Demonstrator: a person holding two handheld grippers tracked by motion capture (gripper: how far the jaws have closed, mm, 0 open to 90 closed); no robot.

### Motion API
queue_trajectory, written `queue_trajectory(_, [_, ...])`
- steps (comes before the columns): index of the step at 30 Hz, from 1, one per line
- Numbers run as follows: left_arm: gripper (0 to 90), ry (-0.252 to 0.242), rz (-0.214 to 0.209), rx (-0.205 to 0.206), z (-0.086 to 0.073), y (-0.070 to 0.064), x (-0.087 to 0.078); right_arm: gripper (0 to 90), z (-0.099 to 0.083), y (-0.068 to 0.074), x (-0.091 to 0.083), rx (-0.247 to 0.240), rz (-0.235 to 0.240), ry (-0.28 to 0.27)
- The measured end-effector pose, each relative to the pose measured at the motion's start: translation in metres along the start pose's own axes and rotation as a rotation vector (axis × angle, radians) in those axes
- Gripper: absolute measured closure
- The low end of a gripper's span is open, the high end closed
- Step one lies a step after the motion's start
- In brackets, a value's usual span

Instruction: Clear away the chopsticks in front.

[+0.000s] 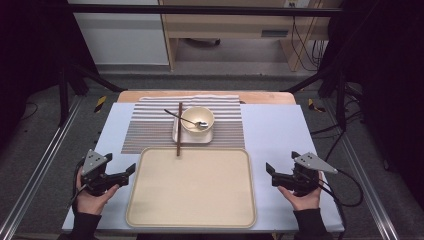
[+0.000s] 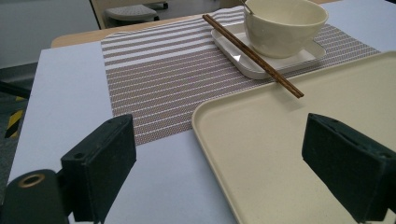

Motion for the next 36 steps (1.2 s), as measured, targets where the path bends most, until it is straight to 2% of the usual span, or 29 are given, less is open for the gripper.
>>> queue_trajectory(10, [11.6, -0.002, -0.004, 0.006, 0.007, -0.008, 0.004, 4.7, 0.003, -0.001, -0.004, 0.019, 0.002, -0.027])
queue_trajectory(16, [12.9, -0.005, -0.011, 0.012, 0.013, -0.013, 0.007, 5.1, 0.004, 0.0, -0.005, 0.014, 0.0, -0.027])
queue_trajectory(23, [15.3, -0.016, -0.015, 0.023, 0.025, -0.021, 0.012, 5.7, 0.006, 0.002, -0.005, 0.014, -0.003, -0.034])
queue_trajectory(27, [15.9, -0.014, -0.009, 0.044, 0.034, -0.026, 0.019, 5.8, 0.007, 0.003, -0.006, 0.012, 0.001, -0.033])
queue_trajectory(36, [18.2, -0.033, -0.017, 0.036, 0.046, -0.031, 0.027, 5.6, 0.007, 0.006, -0.003, 0.006, 0.007, -0.022])
Point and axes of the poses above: each handheld gripper's, and its own axes: x roughly forward along the jaws, z roughly out of its top, y roughly to its left, the point moved 6 cm from there along x, roughly forward along the jaws, and after that the axes turned 11 degrees about -x, right-handed, at the moved point
